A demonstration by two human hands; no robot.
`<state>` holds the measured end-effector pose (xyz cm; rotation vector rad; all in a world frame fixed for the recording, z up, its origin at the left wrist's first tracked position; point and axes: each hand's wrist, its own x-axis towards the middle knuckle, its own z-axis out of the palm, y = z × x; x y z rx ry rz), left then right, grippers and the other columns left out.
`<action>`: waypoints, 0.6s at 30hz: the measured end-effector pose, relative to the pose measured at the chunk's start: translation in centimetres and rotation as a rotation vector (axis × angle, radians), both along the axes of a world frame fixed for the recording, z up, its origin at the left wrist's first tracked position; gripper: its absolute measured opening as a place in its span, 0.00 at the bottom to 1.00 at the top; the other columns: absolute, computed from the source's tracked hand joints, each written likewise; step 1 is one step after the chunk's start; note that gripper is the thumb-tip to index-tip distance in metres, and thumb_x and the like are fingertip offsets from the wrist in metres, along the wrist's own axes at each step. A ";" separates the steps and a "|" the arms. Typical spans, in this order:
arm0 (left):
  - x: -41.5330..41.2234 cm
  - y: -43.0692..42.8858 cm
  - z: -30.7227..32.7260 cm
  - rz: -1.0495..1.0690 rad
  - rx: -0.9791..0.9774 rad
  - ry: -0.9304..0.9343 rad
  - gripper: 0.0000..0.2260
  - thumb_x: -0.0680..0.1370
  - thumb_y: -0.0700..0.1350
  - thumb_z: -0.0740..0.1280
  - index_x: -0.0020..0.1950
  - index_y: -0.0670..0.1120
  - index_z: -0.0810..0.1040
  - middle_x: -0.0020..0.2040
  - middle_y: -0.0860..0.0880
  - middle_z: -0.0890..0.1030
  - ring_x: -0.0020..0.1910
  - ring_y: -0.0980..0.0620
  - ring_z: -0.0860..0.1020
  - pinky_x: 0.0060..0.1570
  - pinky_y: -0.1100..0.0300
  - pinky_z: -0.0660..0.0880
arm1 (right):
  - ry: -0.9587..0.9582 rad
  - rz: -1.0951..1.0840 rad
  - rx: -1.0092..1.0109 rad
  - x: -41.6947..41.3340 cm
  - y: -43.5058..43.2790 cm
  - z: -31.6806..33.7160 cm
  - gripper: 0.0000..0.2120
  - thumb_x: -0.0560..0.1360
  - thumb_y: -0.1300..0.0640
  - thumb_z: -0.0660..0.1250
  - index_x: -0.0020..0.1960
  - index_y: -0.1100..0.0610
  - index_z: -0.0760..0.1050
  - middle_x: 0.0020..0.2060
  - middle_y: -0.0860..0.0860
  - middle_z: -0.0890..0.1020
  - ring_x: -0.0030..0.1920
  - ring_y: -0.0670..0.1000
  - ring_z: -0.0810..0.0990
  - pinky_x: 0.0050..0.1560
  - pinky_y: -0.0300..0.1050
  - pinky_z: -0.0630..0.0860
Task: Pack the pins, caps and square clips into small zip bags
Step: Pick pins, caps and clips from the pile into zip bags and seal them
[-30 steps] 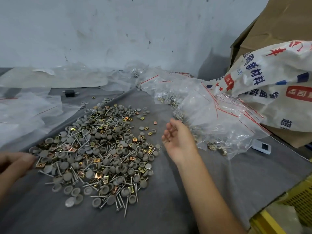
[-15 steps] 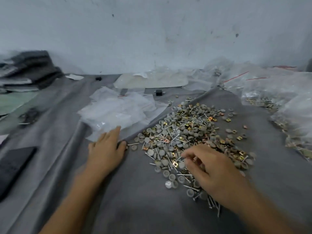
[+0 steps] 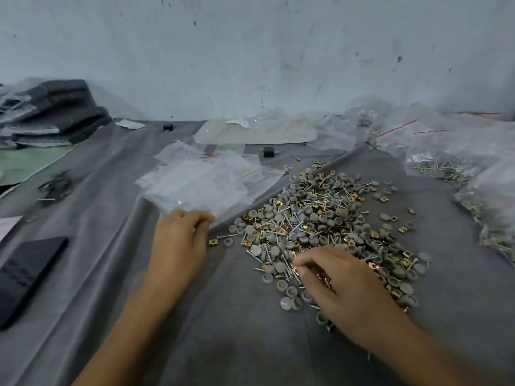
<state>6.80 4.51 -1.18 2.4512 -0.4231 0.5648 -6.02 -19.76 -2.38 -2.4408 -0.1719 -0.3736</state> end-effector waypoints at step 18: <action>-5.2 -3.1 0.4 -0.414 0.037 -0.027 0.17 0.74 0.33 0.75 0.56 0.52 0.86 0.49 0.57 0.79 0.52 0.54 0.76 0.55 0.63 0.71 | 0.290 -0.171 1.250 1.0 0.0 1.7 0.10 0.80 0.59 0.66 0.46 0.58 0.85 0.38 0.58 0.81 0.32 0.49 0.78 0.31 0.41 0.78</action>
